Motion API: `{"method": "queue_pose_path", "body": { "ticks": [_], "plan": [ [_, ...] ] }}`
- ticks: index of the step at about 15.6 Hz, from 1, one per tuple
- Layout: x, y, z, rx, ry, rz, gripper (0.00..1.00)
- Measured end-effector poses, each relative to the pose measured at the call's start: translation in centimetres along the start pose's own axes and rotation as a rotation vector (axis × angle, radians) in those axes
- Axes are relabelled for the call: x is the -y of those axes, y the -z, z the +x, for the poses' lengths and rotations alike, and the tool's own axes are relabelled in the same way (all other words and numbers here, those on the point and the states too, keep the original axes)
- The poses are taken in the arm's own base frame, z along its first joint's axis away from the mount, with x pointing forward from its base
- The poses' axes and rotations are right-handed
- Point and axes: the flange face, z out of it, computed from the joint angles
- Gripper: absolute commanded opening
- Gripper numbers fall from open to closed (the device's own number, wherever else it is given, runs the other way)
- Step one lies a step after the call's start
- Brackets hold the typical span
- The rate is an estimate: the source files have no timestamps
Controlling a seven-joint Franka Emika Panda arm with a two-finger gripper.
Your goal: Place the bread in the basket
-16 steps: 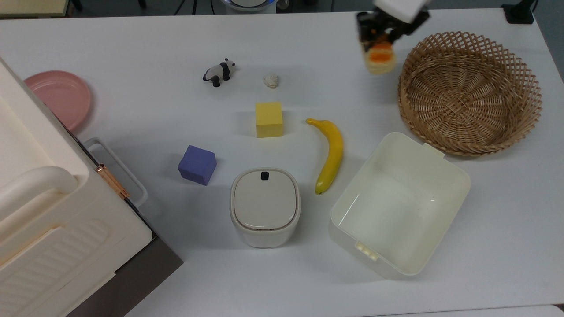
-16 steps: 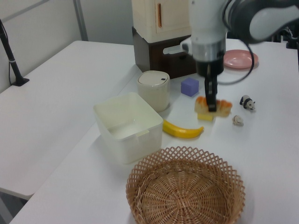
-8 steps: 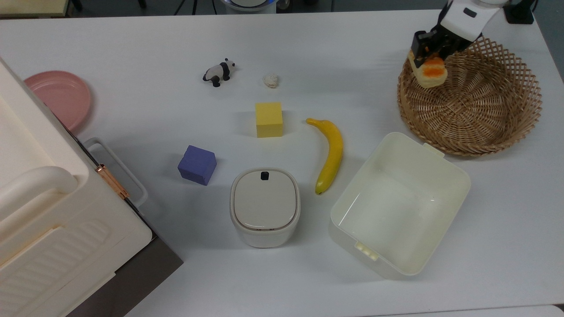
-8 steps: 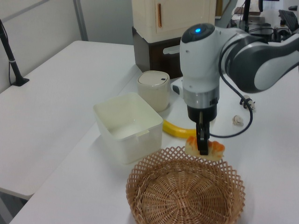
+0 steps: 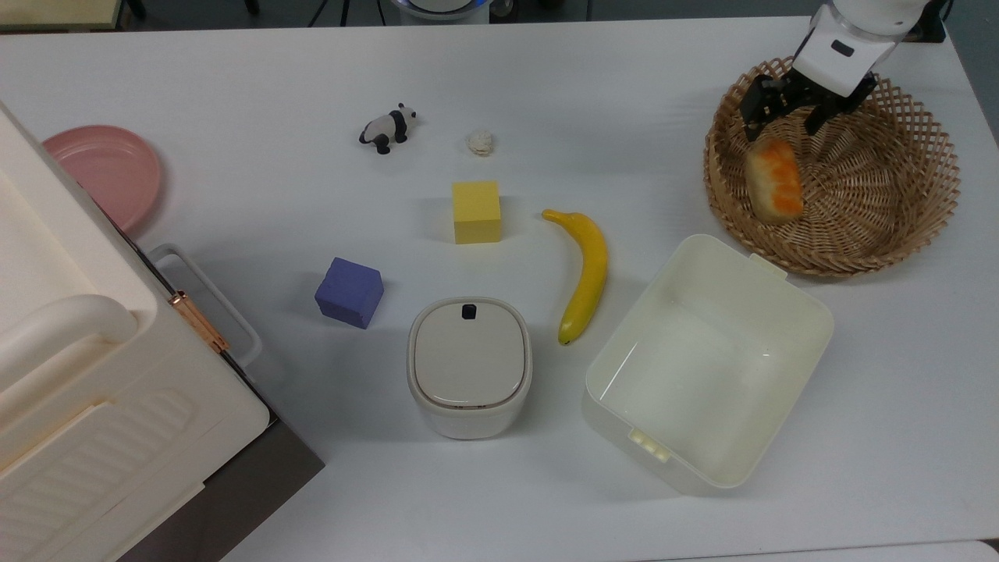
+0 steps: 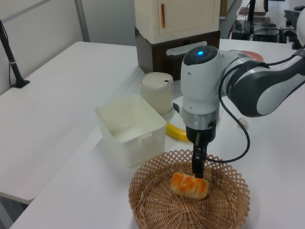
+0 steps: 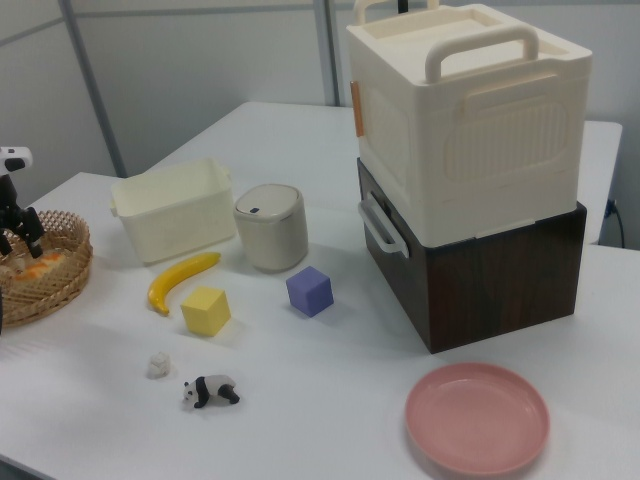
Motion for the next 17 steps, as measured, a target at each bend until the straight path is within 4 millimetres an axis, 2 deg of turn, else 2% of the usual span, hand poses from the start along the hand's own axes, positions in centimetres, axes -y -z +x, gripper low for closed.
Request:
{"method": "queue_pose_path", "body": {
  "ticks": [5,7,8,11,13,17],
  "plan": [
    [-0.3,1.1,0.4,-0.018,-0.012,0.01,1.0],
    [-2.0,3.0,1.0,-0.029,-0.038,0.016,1.0],
    [-3.6,4.2,1.1,-0.011,-0.058,0.004,1.0],
    [-10.3,8.9,1.2,0.044,-0.065,-0.022,1.0],
    [-17.6,13.0,1.0,0.069,-0.055,-0.022,1.0],
    [-30.1,18.1,-0.5,0.102,-0.055,-0.009,1.0]
  ]
}}
